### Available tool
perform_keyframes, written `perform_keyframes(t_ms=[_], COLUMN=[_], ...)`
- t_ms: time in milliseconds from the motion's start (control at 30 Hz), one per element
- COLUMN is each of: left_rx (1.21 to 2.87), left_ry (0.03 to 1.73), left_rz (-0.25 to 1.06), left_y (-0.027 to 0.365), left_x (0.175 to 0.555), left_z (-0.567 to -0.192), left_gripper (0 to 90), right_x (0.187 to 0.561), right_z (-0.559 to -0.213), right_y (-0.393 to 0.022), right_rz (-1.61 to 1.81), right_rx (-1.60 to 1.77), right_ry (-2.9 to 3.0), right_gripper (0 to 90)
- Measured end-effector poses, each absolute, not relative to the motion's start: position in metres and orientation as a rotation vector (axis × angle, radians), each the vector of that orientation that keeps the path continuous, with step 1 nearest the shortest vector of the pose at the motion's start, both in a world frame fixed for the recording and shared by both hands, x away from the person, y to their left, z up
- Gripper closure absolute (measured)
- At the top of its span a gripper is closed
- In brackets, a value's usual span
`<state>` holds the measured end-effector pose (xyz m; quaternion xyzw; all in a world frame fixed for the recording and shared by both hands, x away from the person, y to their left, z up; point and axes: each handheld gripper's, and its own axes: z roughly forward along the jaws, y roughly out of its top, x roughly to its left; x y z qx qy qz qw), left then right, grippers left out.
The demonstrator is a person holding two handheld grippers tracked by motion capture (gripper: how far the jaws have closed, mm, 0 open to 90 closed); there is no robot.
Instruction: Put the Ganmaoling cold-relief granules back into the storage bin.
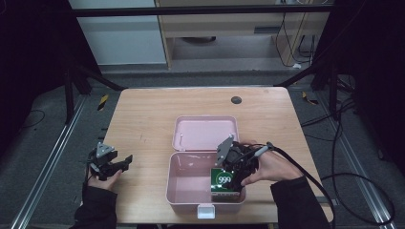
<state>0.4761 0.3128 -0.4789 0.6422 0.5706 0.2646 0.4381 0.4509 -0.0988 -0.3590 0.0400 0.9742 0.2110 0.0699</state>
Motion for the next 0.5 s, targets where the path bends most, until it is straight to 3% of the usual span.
perform_keyframes(t_ms=[500], left_rx=[1.595], left_ry=[1.417], left_rz=[0.652], left_y=[0.312], left_x=[0.476], left_z=[-0.479], left_gripper=[34.5], right_x=[0.450], right_z=[-0.336], right_y=[-0.131], right_rz=[0.893], right_rx=[0.244], right_ry=[2.758], right_gripper=[9.3])
